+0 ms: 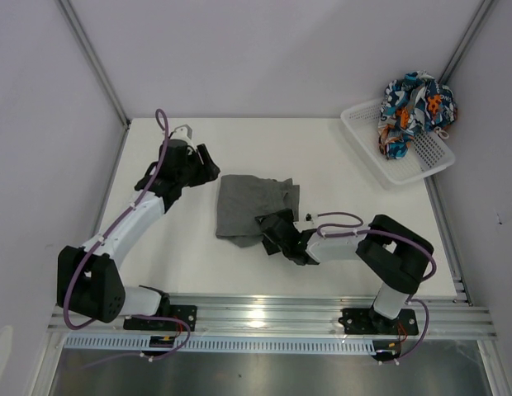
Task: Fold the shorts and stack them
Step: Neatly place the folded shorts to the corner, then grab the shorts from the pile, then move the shorts to the center of the board
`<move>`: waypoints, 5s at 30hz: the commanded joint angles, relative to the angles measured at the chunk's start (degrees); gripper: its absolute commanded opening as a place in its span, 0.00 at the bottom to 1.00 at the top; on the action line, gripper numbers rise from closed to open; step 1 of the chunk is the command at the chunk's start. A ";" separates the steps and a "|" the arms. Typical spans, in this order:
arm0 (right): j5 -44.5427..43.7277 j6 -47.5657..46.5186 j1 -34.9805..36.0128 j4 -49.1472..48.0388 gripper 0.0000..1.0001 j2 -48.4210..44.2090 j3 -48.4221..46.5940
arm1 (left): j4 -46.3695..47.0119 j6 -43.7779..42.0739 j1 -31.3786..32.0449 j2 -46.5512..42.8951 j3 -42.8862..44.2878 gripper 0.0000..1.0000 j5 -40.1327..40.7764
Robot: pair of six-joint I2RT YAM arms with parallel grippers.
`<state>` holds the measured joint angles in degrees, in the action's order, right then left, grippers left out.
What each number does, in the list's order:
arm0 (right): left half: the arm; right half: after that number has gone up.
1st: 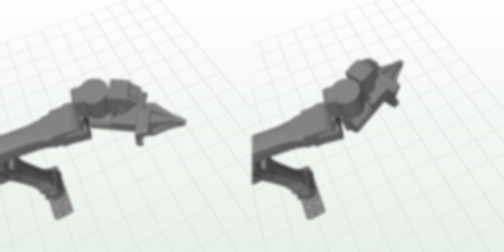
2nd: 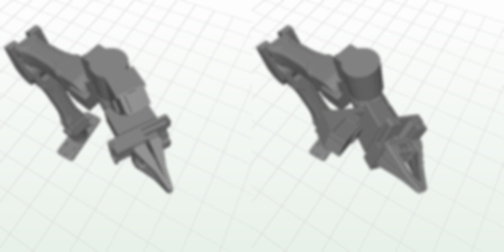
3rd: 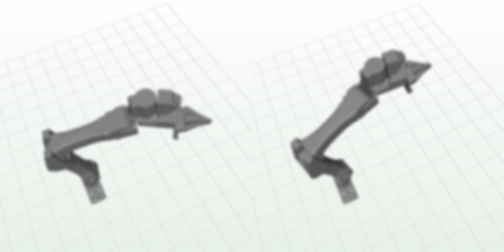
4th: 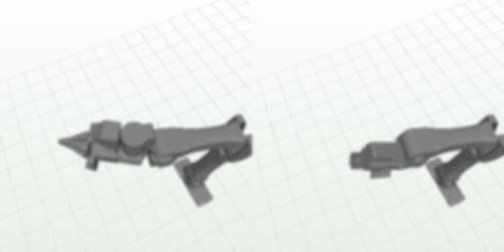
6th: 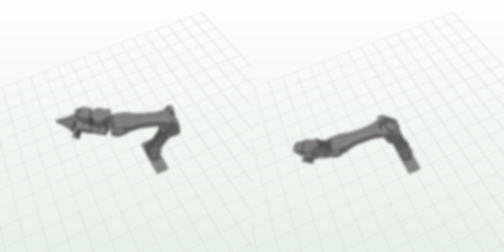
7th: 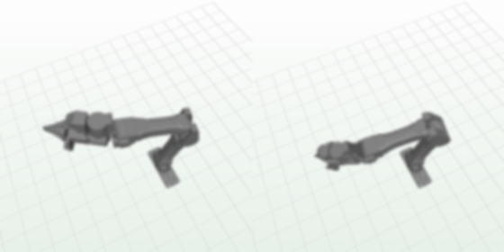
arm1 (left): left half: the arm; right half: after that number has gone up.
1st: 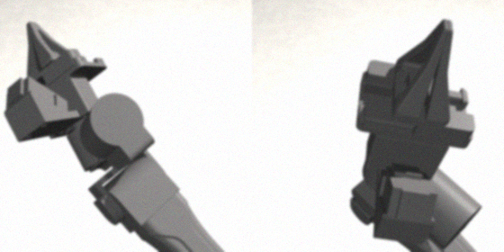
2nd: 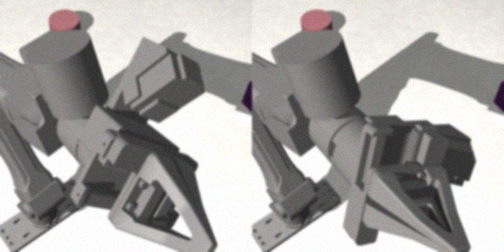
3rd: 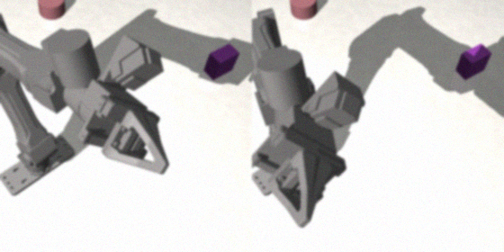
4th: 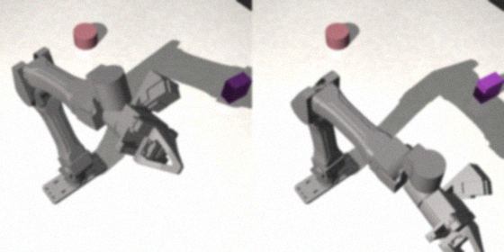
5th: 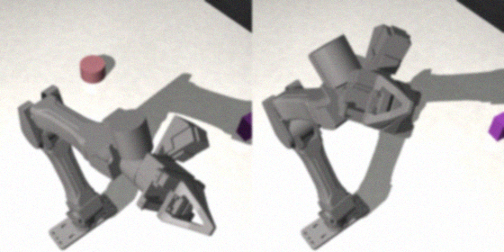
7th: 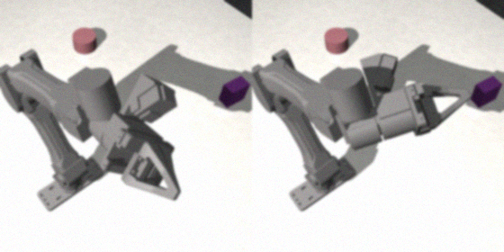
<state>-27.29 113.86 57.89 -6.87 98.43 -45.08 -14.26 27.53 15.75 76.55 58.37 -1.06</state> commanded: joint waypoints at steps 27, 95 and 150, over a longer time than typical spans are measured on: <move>38.18 -76.58 -11.46 22.26 0.05 4.58 -10.02 | 0.73 1.65 -0.63 -3.52 -2.29 0.63 3.96; -8.11 -84.16 -57.36 26.82 0.99 32.16 -80.73 | 9.34 11.32 -0.10 -45.87 -38.14 0.90 -3.33; 60.47 -83.99 -54.02 7.84 0.00 -15.18 -72.62 | 1.43 6.92 -0.02 -47.72 -27.70 0.94 -2.19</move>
<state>21.63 26.68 4.64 4.12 88.90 -122.72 -11.68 35.48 15.62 30.72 28.01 -2.79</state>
